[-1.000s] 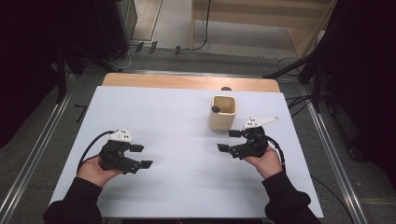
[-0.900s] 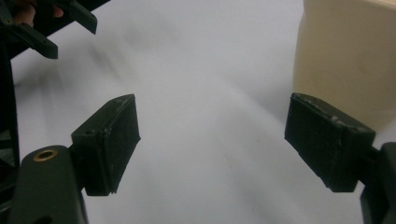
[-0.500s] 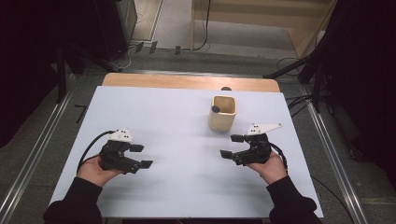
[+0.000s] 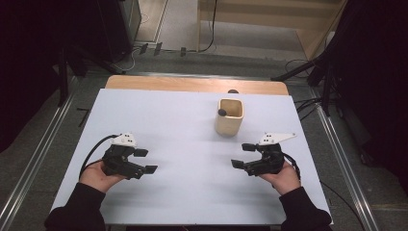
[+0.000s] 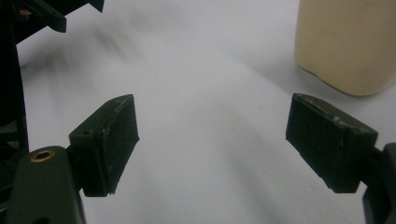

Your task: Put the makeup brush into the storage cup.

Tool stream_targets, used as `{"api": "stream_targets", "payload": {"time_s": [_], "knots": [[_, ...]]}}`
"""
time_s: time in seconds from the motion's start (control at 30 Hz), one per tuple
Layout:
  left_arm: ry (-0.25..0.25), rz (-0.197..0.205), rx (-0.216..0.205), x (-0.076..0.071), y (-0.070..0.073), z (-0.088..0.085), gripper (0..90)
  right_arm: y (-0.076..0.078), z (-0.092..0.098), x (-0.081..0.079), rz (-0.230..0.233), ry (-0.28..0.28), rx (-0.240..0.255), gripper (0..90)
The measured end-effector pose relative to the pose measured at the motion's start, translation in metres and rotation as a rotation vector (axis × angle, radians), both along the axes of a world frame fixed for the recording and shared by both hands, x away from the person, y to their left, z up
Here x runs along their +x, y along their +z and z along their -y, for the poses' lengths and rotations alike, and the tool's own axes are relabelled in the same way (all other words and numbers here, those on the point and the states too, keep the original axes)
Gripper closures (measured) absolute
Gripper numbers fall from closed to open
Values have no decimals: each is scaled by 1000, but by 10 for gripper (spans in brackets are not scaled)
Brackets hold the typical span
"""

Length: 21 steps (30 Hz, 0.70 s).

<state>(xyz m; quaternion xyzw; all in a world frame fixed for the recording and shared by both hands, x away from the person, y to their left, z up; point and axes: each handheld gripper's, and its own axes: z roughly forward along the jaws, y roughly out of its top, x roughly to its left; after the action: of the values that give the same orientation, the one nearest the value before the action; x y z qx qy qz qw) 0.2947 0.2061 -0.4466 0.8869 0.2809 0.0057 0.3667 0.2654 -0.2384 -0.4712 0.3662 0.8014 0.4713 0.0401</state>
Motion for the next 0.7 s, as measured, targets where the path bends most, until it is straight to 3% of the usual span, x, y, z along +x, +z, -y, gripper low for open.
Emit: {"api": "stream_targets", "payload": {"time_s": [0.7], "knots": [[-3, 0, 1, 1, -3, 1, 274, -6, 4, -6, -2, -6, -16, 174]]}}
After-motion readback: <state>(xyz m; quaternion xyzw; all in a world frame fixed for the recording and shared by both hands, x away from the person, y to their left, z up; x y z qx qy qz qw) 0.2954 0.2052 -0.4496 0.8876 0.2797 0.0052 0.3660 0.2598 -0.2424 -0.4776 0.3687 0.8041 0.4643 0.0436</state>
